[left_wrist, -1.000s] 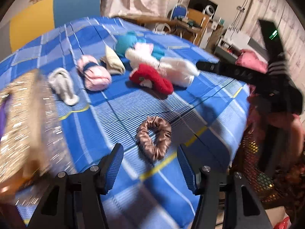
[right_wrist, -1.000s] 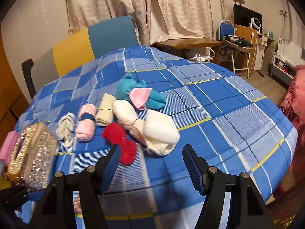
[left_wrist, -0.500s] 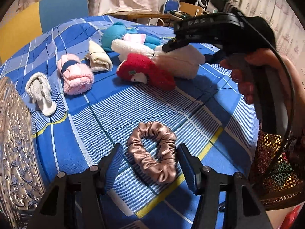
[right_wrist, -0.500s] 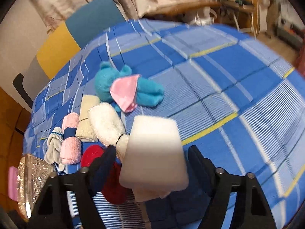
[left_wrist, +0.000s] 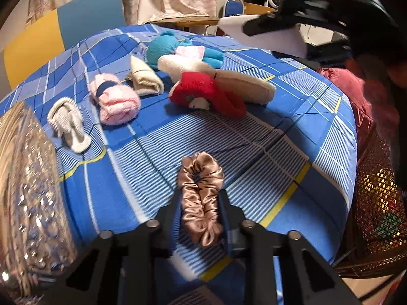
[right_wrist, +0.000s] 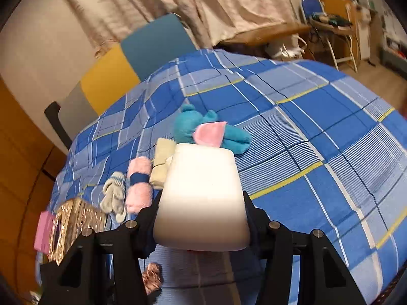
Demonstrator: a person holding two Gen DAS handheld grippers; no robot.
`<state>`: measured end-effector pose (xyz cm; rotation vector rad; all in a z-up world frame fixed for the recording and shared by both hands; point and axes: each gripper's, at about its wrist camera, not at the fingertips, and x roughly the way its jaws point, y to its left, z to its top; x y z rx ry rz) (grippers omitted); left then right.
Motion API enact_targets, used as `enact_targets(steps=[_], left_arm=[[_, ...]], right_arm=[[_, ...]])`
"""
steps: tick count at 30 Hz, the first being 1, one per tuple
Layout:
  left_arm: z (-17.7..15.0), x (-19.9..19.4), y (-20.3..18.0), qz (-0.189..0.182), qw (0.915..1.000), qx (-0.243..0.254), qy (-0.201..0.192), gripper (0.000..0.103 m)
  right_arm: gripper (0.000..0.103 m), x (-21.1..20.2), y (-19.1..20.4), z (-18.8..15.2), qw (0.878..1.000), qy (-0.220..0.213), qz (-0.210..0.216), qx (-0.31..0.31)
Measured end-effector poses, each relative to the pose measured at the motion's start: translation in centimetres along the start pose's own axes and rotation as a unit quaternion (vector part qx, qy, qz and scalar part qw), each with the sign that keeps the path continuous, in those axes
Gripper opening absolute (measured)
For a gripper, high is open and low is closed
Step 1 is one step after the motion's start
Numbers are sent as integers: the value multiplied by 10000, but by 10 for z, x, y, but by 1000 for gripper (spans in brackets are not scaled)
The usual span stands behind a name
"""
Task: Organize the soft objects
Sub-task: 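Carry the scrunchie into the gold tray and open the left gripper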
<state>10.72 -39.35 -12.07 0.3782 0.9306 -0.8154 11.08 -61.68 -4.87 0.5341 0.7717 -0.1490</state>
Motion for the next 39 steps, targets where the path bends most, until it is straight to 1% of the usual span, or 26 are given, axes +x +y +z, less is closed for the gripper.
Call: enact_targets(steps=[6,9,13,15,18,21,24,30,33,36,39], left_arm=[[-20,-19,9,-203,9996,-215,-20,21],[-33,-34,11,-394,9989,-240,-77,21],[-53,-57,15,-660,9972,-236,-264,21],[-62,-67,20,-693,9967,-234,-344,21],[-78,-85,32,-800,9951,-390,-442,21],[-93,-113,47,-783,9935,-522,-646,21],[-105,-141,64,-688,9916,-663,-870,21],[-121,-185,113,-565,9829,-1245,-1235,21],[-126,-199,140,-386,9793,-1445,-1364,21],[-127,-206,171,-120,9764,-1656,-1384,21],[-129,-207,201,62,9747,-1831,-1280,21]], right_arm=[[56,-17,26,-43,9993,-148,-183,-292],[56,-20,37,-67,9986,-172,-288,-416],[56,-20,46,-93,9995,-86,-129,-280],[56,-18,50,-105,9998,-35,-58,-171],[56,-14,57,-120,10000,35,42,3],[56,-14,66,-132,9998,96,137,84],[56,-17,76,-142,9996,92,207,157],[56,-26,97,-149,9996,2,216,156],[56,-34,108,-150,9998,-119,165,84],[56,-42,117,-152,9996,-245,119,59],[56,-51,124,-152,9993,-357,106,46]])
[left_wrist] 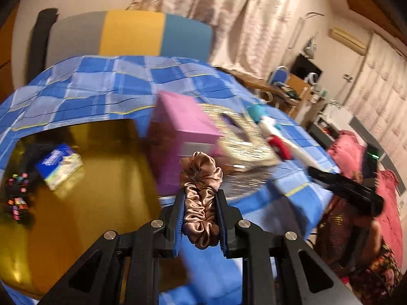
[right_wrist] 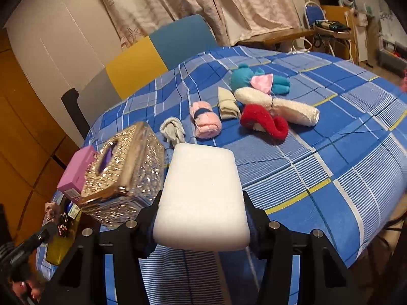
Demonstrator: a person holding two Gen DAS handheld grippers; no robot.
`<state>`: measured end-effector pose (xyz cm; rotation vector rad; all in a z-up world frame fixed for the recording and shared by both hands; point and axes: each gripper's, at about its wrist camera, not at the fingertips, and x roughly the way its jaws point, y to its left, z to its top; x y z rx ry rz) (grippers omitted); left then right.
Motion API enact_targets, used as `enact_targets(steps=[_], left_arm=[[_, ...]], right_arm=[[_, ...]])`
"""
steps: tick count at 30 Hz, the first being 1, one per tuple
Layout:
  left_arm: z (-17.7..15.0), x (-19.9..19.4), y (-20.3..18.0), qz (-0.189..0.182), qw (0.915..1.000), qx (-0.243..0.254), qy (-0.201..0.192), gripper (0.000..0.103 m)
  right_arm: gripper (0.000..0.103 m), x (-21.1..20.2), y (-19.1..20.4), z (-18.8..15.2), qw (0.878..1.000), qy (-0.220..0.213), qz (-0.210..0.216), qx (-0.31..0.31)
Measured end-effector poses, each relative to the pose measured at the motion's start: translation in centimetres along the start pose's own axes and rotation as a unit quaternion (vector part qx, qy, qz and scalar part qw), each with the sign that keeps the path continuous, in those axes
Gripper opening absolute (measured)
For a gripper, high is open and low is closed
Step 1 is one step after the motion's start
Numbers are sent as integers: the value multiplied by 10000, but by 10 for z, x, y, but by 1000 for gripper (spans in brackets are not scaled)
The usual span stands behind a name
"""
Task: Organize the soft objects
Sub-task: 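Carry the scrunchie into the gold tray and open the left gripper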
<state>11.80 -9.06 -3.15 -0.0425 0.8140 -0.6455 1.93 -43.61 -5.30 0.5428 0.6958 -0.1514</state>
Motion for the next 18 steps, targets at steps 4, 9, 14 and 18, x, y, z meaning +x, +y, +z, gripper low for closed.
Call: enact_targets(steps=[4,9,14,18], left_arm=[[13,16,45,215,9991,-299,224,21],[26,56,91,593,9933,-613,779,21],[32,80,123,776,9888,-773,1015,21],[42,98,151,774,9812,-1332,1160,29]], right_arm=[[56,-14,17,3,9998,-172,15,-139],[56,-38,47,5,9984,-432,181,-331],[56,-62,87,8,9941,-753,412,-663],[56,-68,121,7,9901,-757,721,-933]])
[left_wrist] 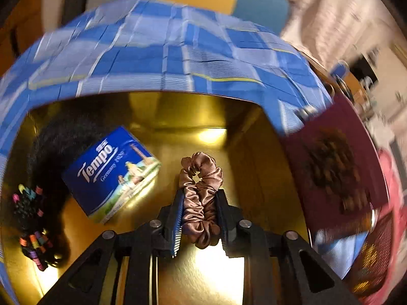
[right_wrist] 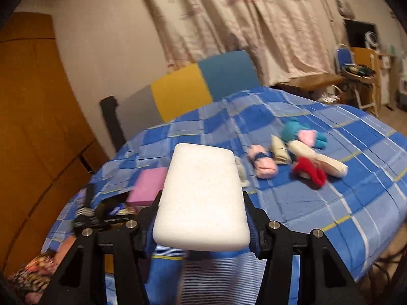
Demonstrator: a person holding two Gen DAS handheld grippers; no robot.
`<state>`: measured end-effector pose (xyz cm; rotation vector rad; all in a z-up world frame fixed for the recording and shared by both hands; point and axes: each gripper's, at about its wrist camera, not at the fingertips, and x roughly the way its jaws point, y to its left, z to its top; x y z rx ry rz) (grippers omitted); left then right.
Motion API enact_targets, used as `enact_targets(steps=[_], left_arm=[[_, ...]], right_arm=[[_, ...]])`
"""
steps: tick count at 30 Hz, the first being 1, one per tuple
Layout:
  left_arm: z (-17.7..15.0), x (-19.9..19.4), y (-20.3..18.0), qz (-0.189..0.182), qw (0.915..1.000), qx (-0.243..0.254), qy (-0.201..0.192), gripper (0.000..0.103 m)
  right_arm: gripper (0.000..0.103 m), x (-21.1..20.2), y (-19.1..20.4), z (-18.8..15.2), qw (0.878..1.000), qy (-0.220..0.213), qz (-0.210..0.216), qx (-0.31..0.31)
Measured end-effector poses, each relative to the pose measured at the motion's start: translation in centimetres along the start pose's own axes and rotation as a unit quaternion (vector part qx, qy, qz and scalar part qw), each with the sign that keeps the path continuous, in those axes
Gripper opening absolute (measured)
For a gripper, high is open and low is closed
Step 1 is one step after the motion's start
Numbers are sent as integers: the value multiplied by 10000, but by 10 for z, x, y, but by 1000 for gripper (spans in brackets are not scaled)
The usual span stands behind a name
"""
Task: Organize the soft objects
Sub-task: 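Carry the scrunchie into the gold tray and open the left gripper, then lower the white foam block into the gold tray and open the right gripper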
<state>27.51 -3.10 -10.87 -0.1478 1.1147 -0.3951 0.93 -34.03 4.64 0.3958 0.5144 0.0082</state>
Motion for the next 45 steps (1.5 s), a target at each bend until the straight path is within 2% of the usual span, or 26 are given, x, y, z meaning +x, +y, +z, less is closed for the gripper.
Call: enact_targets(steps=[1,2,4,7,12,16,19,22,24,26,29,37,40,42,45], left_arm=[[4,0,4,-27,9999,-115,-96,40],[7,-1,7,47,9997,-159,-177,45],[11,0,14,228,9992,-295,-170,47],[5,-9,24,-377,9973,-608,-153,48],[-22,-46,28,-837,9934,-654,-429,48],[-47,-78,31,-777,9923,-589,-762,48],[-64,-101,41,-439,9904,-665,-1132,48],[-78,-115,55,-6,9860,-943,-1376,48],[-83,-120,65,204,9825,-1164,-1438,48],[-86,-122,76,295,9792,-1376,-1464,48],[-88,-122,88,374,9750,-1610,-1488,48],[-87,-129,96,262,9729,-1693,-1555,48],[-87,-131,97,266,9724,-1685,-1589,48],[-87,-130,99,251,9724,-1715,-1564,48],[-87,-129,99,224,9724,-1734,-1545,48]], right_arm=[[56,3,11,0,9999,23,86,-108],[56,5,18,0,9997,39,135,-184],[56,11,36,-4,9988,102,249,-403],[56,24,62,-13,9962,289,487,-661],[56,55,98,-33,9894,698,802,-994],[56,88,121,-46,9830,1118,982,-1080],[56,110,143,-57,9774,1361,1025,-1254],[56,139,166,-65,9701,1722,891,-1458],[56,157,177,-67,9672,1925,656,-1523],[56,177,189,-67,9636,2109,319,-1610],[56,208,198,-60,9638,2137,61,-1595],[57,269,216,-52,9592,2196,-531,-1700],[60,288,212,-50,9575,2246,-852,-1599],[63,296,209,-49,9564,2370,-876,-1464],[67,282,210,-47,9618,2246,-774,-1361]])
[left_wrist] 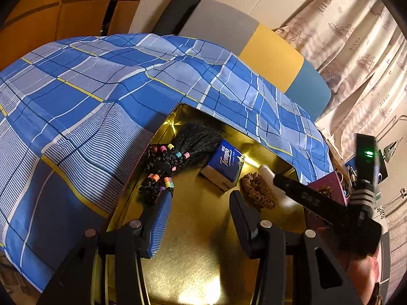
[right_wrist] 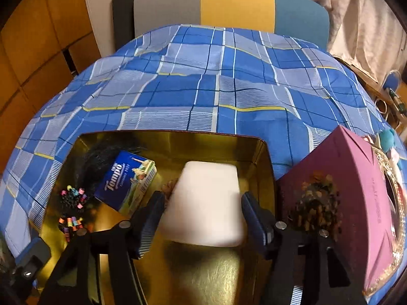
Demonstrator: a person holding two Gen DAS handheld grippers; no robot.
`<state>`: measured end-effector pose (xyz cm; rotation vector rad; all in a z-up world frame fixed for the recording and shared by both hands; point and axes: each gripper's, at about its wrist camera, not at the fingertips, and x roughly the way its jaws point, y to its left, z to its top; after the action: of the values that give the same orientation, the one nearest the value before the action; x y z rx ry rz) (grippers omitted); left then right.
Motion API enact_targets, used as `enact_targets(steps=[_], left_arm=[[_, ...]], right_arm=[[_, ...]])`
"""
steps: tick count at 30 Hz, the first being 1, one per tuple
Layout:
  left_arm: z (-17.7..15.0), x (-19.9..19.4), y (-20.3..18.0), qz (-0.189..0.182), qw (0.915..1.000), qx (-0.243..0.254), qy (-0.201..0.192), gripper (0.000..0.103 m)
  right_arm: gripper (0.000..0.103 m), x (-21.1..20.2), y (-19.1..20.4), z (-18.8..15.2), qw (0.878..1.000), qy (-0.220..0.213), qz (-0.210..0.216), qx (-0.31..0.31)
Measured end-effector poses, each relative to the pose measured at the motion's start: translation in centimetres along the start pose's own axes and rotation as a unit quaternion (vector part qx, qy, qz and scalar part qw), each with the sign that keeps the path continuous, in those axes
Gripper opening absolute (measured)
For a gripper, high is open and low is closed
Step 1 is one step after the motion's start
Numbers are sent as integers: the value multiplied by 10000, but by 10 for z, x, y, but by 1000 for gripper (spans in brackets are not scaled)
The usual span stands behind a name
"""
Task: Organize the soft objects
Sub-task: 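Lower the white foam block into the gold tray and open the right gripper, then withdraw both grippers from the tray toward the remaining items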
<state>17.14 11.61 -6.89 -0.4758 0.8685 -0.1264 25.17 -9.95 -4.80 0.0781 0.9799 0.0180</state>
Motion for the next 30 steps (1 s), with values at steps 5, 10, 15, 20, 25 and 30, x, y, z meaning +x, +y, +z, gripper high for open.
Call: enact_targets(steps=[5,10,15,20,25,30], left_arm=[[-5,3,-3,-50,10000,-1,51,48],[-13,6,-9,-195,9996,-48,187,48],[-23,2,-27,-316,9991,252,158,48],[-36,-4,-47,-573,9964,617,135,48],[-54,-6,-67,-905,9915,909,228,48],[-78,-8,-93,-1100,9836,1385,350,48]], right_arm=[[76,-42,-5,-26,9976,-360,571,164],[76,-81,-16,-57,9924,-706,1009,80],[76,-115,-31,-84,9870,-1119,1148,-64],[76,-149,-63,-109,9815,-1603,1038,113],[76,-160,-103,-122,9814,-1679,747,556],[76,-159,-149,-134,9785,-1582,618,1172]])
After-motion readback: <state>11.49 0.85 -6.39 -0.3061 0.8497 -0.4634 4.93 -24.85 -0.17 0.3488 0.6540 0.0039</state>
